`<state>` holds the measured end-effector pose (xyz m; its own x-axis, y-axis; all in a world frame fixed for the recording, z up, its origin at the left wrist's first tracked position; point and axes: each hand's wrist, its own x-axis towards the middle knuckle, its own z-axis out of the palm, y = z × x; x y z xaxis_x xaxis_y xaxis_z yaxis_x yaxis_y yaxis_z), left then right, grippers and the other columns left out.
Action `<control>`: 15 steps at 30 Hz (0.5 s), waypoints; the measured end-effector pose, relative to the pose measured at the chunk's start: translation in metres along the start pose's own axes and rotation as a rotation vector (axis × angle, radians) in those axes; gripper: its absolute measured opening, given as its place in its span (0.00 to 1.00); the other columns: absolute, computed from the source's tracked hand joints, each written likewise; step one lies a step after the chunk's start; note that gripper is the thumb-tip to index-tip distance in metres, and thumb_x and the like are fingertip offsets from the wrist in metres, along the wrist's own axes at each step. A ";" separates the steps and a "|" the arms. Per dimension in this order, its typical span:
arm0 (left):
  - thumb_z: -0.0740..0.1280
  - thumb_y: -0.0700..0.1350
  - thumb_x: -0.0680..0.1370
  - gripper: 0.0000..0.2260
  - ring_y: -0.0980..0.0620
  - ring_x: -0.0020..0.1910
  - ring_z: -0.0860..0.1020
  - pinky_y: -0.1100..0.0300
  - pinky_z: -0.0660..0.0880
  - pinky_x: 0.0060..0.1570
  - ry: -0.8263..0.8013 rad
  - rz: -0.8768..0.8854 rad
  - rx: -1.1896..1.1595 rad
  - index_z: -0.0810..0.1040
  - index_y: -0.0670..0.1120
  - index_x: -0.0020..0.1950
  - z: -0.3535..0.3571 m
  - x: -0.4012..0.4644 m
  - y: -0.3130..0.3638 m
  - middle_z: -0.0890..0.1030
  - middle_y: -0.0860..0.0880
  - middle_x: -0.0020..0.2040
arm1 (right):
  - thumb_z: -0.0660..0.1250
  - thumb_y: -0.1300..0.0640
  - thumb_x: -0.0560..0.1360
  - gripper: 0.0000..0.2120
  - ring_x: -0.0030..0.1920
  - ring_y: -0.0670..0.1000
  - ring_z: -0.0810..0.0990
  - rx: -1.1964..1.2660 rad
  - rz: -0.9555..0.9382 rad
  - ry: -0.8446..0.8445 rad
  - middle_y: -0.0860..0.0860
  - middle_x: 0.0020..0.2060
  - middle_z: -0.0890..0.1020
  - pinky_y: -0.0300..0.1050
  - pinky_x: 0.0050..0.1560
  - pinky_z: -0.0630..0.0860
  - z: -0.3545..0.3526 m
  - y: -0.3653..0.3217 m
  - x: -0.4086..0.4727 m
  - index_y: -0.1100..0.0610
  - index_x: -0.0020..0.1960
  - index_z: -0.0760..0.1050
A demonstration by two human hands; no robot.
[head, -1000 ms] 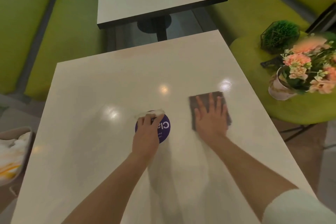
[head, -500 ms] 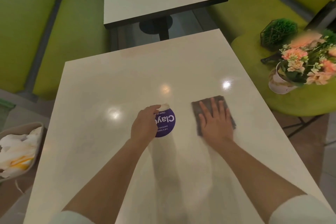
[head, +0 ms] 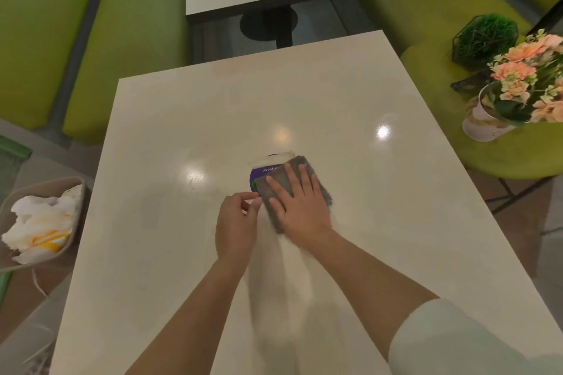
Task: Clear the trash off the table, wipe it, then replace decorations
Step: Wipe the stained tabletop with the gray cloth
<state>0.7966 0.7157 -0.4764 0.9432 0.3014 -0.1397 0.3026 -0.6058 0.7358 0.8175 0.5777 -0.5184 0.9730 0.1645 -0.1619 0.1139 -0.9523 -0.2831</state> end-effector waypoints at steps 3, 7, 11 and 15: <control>0.58 0.59 0.81 0.14 0.55 0.36 0.75 0.59 0.66 0.33 -0.051 -0.053 0.127 0.76 0.51 0.48 0.006 -0.004 0.007 0.77 0.53 0.38 | 0.37 0.37 0.78 0.29 0.79 0.56 0.42 -0.023 0.091 0.063 0.50 0.80 0.48 0.54 0.77 0.38 -0.011 0.056 -0.011 0.38 0.78 0.51; 0.54 0.59 0.82 0.15 0.53 0.38 0.76 0.58 0.67 0.35 -0.104 -0.043 0.136 0.75 0.52 0.47 0.019 -0.016 0.018 0.77 0.54 0.38 | 0.37 0.36 0.78 0.29 0.79 0.58 0.45 -0.051 0.350 0.149 0.53 0.80 0.51 0.55 0.77 0.42 -0.034 0.154 -0.041 0.39 0.78 0.49; 0.55 0.57 0.83 0.13 0.51 0.41 0.77 0.57 0.70 0.39 -0.124 -0.010 0.213 0.76 0.53 0.49 0.025 -0.031 0.018 0.78 0.55 0.39 | 0.37 0.36 0.78 0.31 0.78 0.62 0.51 -0.055 0.500 0.191 0.56 0.79 0.55 0.58 0.77 0.47 -0.049 0.221 -0.080 0.42 0.79 0.53; 0.57 0.54 0.82 0.11 0.52 0.45 0.77 0.57 0.71 0.42 -0.096 0.019 0.207 0.78 0.52 0.51 0.024 -0.047 0.014 0.78 0.56 0.43 | 0.43 0.41 0.83 0.26 0.79 0.61 0.46 -0.003 0.739 0.215 0.56 0.80 0.49 0.60 0.76 0.43 -0.041 0.198 -0.085 0.44 0.80 0.50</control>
<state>0.7594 0.6753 -0.4756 0.9546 0.2235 -0.1968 0.2973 -0.7519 0.5884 0.7655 0.3650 -0.5217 0.8138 -0.5685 -0.1207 -0.5811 -0.7958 -0.1701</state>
